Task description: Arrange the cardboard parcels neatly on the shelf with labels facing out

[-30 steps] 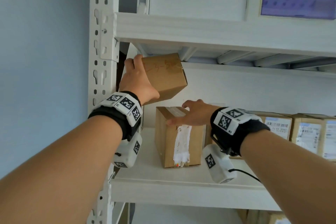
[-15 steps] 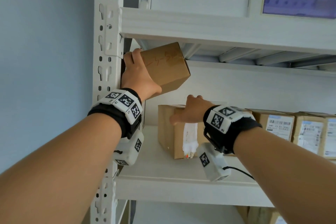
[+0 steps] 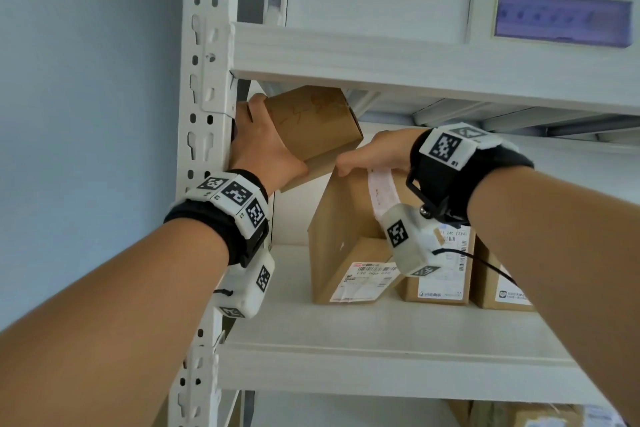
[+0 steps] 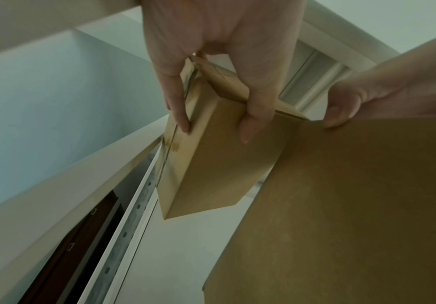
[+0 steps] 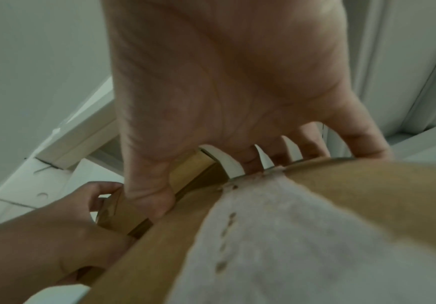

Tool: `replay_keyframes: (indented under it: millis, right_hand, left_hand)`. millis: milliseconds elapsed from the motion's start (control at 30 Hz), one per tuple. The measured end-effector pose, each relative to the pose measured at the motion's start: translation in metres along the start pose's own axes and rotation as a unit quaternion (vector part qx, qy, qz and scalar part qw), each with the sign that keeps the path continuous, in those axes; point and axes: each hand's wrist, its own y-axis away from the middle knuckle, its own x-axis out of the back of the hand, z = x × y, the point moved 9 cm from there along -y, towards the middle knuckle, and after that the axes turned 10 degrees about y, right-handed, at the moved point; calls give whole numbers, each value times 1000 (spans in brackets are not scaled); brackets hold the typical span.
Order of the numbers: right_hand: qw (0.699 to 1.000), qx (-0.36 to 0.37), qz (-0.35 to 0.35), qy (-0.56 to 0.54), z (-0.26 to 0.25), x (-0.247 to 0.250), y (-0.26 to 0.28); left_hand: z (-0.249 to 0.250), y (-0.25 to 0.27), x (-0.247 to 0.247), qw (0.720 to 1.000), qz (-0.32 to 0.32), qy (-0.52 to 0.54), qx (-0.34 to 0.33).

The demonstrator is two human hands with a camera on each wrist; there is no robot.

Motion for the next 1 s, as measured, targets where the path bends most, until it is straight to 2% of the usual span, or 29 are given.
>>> replay_keyframes:
  millis: [67,200,367,467,633,833,1000]
  right_hand:
    - [1000,3,5,12,-2,-3,-2]
    - [997,31,62,16,-8,4,-7]
    - [995,48,82,41,-6,7,-10]
    - [996,45,50,52,-3,3,-11]
    - [995,68,-58,33,-2,-22,-2]
    - [990,69,-45,115,-1,-28,-8]
    - [987,63,-101,104,14,-24,-10]
  left_hand:
    - [0,2,-2,1000,-6,-1,6]
    - [-5,5,-6,999,-13,19,28]
    - [-14,5,-7,996,-14,41,75]
    - [-18,5,-8,995,-11,43,94]
    - [-28,6,-13,991,3,48,124]
    - [-37,7,-19,989,17,51,139]
    - [-31,6,-23,992,37,48,108]
